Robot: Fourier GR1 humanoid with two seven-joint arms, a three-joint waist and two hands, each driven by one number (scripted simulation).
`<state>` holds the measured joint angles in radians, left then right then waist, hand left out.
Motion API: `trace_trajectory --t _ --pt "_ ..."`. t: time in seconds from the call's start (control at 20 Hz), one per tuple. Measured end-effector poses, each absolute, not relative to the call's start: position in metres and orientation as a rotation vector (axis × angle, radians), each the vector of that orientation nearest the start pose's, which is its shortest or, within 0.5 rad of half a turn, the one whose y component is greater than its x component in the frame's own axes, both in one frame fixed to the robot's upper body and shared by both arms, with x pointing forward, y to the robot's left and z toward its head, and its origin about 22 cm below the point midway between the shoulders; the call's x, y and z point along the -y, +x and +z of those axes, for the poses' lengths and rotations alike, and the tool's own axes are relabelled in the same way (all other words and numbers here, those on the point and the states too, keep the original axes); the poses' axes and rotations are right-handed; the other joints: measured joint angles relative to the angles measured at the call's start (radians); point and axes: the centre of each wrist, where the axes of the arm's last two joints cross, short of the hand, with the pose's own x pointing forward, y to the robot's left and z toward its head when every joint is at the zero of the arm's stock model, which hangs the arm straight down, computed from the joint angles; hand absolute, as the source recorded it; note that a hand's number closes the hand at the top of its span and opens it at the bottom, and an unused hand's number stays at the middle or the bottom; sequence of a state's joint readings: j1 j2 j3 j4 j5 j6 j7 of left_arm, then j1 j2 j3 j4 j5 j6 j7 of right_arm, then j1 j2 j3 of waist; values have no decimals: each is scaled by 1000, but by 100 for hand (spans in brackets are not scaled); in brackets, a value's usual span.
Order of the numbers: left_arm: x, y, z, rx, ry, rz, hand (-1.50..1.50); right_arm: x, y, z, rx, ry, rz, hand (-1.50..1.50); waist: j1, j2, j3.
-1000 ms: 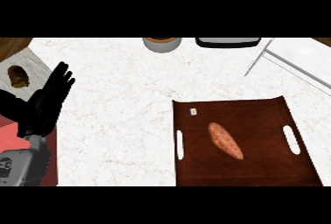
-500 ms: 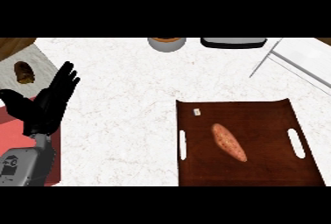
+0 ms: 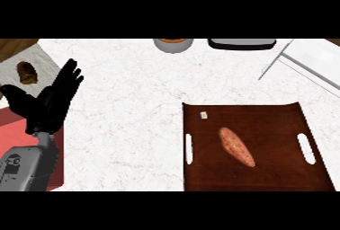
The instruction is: Pick the bell pepper from the tray and place it in the tiered shelf
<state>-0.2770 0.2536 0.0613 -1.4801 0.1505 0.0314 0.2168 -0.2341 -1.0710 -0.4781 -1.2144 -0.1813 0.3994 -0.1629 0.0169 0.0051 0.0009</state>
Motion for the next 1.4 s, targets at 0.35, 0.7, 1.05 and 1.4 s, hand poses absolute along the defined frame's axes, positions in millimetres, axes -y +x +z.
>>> trace_trajectory --t 0.35,0.7,1.05,1.4 --pt "-272 303 71 1533 73 -63 0 554 256 242 1717 -723 475 150 5 0 0" --pt "-267 304 68 1533 64 -65 0 569 270 223 1695 -739 431 -150 9 2 0" --pt "-260 305 74 1541 56 -78 0 574 282 212 1700 -835 274 -150 20 6 2" --pt "-261 305 73 1547 54 -76 0 585 279 221 1818 -836 144 -150 25 10 3"
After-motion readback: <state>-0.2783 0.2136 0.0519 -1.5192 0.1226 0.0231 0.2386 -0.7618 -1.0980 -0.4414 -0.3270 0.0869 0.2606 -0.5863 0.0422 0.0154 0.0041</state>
